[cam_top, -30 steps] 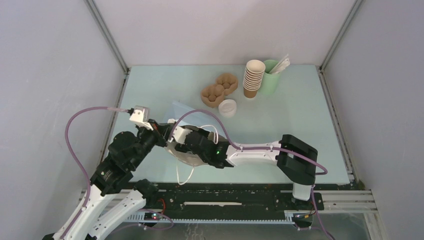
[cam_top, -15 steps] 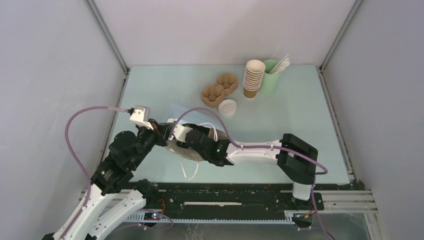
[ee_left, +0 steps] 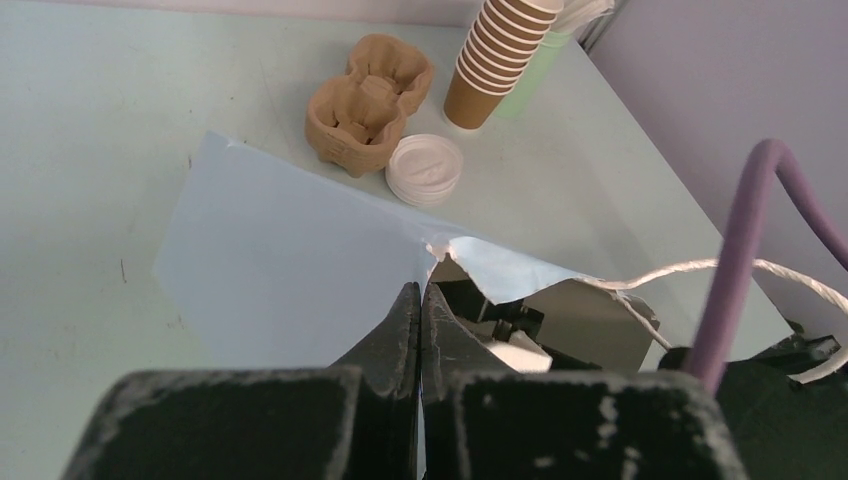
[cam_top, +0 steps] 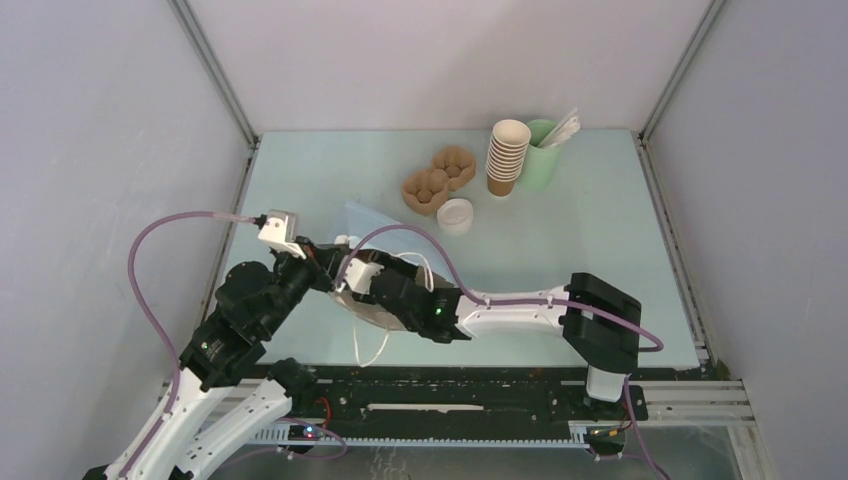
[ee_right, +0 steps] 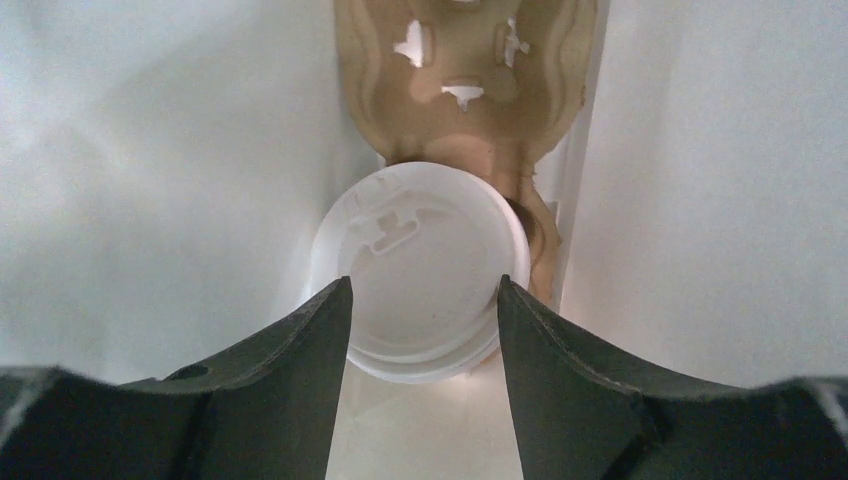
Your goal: Pack the takeout coffee
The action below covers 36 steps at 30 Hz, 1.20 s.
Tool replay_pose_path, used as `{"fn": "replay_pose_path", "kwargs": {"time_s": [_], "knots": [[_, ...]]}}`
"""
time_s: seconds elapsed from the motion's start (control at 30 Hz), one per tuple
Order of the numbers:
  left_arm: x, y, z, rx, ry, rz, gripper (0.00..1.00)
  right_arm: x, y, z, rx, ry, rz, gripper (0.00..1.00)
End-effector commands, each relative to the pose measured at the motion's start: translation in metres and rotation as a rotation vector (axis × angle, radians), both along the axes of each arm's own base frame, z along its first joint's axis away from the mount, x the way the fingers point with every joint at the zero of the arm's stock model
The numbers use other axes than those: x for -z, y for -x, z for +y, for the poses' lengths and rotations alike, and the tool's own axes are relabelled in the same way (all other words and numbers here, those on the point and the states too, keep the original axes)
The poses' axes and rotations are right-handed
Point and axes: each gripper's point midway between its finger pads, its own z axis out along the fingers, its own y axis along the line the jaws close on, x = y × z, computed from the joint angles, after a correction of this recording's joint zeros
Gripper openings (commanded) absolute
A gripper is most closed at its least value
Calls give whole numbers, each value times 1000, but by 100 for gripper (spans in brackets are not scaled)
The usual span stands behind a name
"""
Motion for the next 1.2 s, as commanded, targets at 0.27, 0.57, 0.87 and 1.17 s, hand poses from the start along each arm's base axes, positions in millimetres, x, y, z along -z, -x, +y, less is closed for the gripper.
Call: {"fn": "replay_pose_path", "kwargs": {"time_s": [0.27,0.57,0.87,1.17], "knots": [[-4,3,0,10,-13,-3,0,-67,13,13,-61,-254,-125,62],[0,4,4,-6,-8,1,0,-64,7,3,-121,-369,-75,59],[4,5,4,-2,-12,10,0,-70,9,10,-174,-455,-63,58],[13,4,7,-17,-26,15,0,-87,23,4,-163,-476,-82,58]]}}
